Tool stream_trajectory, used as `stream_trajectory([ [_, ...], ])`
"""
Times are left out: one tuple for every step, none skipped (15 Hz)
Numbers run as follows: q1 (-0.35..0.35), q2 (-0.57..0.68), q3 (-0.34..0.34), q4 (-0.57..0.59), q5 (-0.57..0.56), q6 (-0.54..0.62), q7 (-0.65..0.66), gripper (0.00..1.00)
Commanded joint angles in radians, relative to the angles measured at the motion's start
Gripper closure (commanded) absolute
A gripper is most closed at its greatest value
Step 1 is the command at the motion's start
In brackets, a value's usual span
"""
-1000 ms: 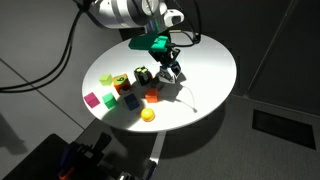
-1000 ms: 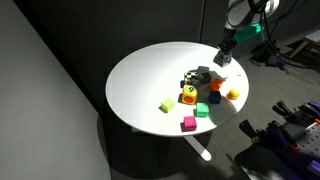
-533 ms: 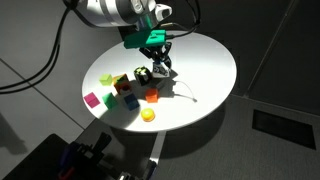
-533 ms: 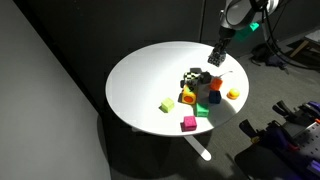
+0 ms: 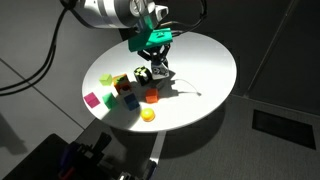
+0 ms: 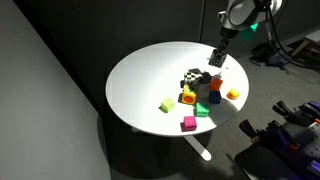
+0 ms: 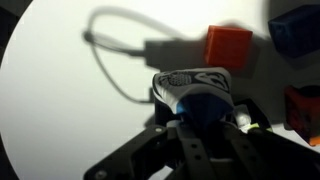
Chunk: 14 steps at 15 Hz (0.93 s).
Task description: Put the square plush toy on the right on top of the square plush toy on the left
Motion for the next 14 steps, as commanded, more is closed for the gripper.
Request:
stream_trajectory([
  [-0.012, 0.000, 0.010, 0.001, -0.008, -0.002, 0.000, 0.82],
  [-0.014, 0.000, 0.011, 0.000, -0.008, -0.001, -0.003, 0.82],
  [-0.014, 0.000, 0.011, 0.000, -0.008, -0.001, -0.004, 0.82],
  [-0.014, 0.000, 0.012, 0.000, -0.007, -0.001, -0.004, 0.82],
  [-0.014, -0.001, 0.013, -0.001, -0.007, -0.001, -0.005, 0.82],
  [-0.014, -0.001, 0.013, -0.001, -0.007, -0.001, -0.005, 0.82],
  [-0.014, -0.001, 0.013, -0.001, -0.007, -0.001, -0.005, 0.82],
  [-0.014, -0.001, 0.013, -0.001, -0.007, -0.001, -0.005, 0.82],
  [-0.014, -0.001, 0.013, -0.001, -0.007, -0.001, -0.005, 0.82],
  [-0.014, -0.001, 0.013, -0.001, -0.007, -0.001, -0.005, 0.82],
  [-0.014, -0.001, 0.013, -0.001, -0.007, -0.001, -0.005, 0.93],
  [-0.013, -0.005, 0.013, -0.002, -0.010, 0.004, -0.006, 0.94],
  [-0.012, -0.007, 0.015, -0.002, -0.011, 0.005, -0.009, 0.94],
  [-0.011, -0.012, 0.017, 0.000, -0.012, 0.006, -0.012, 0.94],
])
